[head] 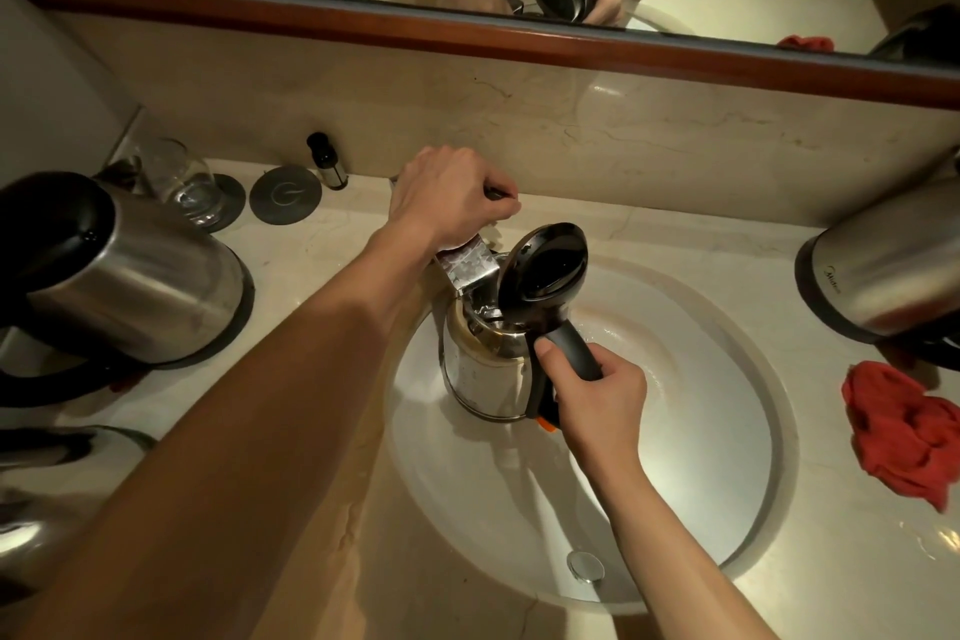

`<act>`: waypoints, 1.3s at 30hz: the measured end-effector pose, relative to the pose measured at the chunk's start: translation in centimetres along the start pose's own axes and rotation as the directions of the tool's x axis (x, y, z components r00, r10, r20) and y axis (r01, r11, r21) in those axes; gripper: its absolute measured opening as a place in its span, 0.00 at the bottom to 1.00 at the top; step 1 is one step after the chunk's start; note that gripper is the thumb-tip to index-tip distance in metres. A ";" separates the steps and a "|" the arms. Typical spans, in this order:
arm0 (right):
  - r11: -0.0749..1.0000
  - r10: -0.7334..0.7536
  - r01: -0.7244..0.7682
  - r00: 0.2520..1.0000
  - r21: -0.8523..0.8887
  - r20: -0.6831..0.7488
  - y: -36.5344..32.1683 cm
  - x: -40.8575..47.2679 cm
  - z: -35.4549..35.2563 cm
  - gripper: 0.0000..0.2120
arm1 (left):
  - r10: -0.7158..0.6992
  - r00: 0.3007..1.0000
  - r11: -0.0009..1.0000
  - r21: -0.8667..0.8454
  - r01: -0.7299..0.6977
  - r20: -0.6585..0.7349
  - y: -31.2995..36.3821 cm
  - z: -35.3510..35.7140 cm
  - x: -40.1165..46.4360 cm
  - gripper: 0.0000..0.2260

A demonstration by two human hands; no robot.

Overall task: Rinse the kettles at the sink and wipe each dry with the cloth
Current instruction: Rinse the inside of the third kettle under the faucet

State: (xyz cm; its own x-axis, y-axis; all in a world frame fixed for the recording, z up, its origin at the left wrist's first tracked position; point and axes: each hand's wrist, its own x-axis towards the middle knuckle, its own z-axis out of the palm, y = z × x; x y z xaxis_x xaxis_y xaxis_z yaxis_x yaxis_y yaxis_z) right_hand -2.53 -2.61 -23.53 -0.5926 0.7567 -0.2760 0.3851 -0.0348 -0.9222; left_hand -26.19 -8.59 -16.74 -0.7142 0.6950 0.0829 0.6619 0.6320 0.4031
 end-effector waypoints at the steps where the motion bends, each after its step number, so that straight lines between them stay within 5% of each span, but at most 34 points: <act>1: 1.000 0.001 -0.001 1.000 0.000 0.001 0.0 0.0 0.0 0.21 | 0.000 1.000 1.000 0.000 0.000 0.001 0.0 0.0 0.0 0.08; 39: 0.997 -0.062 0.062 0.998 -0.034 0.011 -0.4 -0.3 -0.2 0.21 | -0.018 1.000 1.000 0.014 0.018 -0.003 -0.1 0.2 0.1 0.08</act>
State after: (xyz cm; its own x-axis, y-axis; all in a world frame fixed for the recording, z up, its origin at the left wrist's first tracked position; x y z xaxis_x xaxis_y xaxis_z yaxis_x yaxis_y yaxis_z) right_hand -2.37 -2.76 -23.01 -0.6230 0.7503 -0.2213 0.3714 0.0347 -0.9278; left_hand -26.34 -8.54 -16.94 -0.7269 0.6823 0.0781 0.6517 0.6493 0.3920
